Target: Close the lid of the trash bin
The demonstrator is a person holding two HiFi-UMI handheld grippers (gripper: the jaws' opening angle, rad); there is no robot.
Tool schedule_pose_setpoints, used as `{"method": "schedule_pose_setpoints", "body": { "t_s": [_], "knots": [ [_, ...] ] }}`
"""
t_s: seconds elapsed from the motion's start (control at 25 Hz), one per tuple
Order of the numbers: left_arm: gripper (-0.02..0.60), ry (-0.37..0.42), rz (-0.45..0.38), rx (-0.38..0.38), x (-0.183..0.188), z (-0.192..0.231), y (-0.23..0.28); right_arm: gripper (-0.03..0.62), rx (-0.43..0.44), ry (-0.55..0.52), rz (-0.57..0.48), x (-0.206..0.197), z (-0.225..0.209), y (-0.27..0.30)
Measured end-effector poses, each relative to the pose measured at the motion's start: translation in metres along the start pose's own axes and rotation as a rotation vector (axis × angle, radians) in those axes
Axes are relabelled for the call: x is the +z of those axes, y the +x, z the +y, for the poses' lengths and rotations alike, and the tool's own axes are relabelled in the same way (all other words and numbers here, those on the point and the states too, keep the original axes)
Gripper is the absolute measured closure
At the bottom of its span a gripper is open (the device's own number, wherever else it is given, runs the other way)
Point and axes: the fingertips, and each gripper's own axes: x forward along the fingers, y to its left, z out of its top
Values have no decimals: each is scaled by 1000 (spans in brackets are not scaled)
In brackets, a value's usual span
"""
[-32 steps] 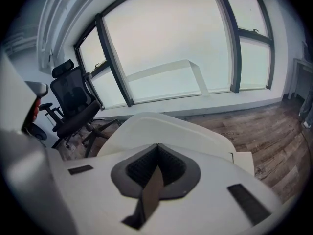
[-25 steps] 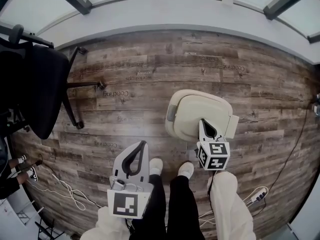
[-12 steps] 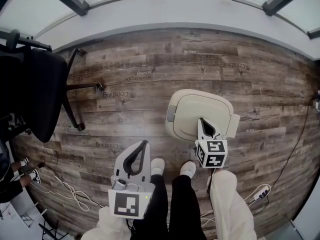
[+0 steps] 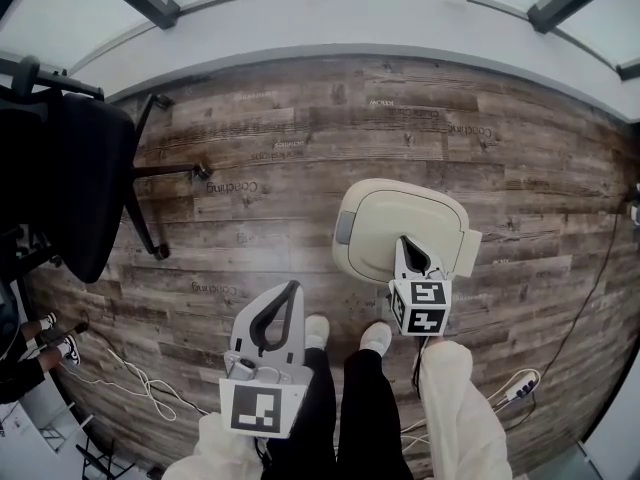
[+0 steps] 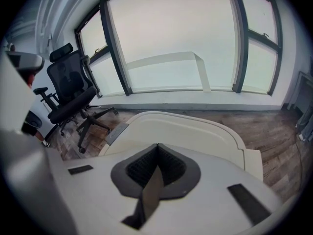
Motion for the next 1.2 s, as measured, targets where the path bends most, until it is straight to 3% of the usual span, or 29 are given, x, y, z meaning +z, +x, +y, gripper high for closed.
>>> {"method": "schedule_pose_setpoints", "body": {
  "t_s": [0.32, 0.6, 0.8, 1.2],
  "knots": [
    [572, 14, 4, 2, -4, 5, 1, 571, 31, 48, -56, 11, 5, -24],
    [572, 60, -18, -43, 22, -17, -13, 571, -11, 93, -188, 49, 1, -102],
    [572, 107, -50, -87, 81, -41, -52, 571, -60, 148, -274, 99, 2, -207],
    [572, 167, -237, -123, 227, -76, -160, 571, -143, 130, -458, 226, 27, -431]
  ]
}}
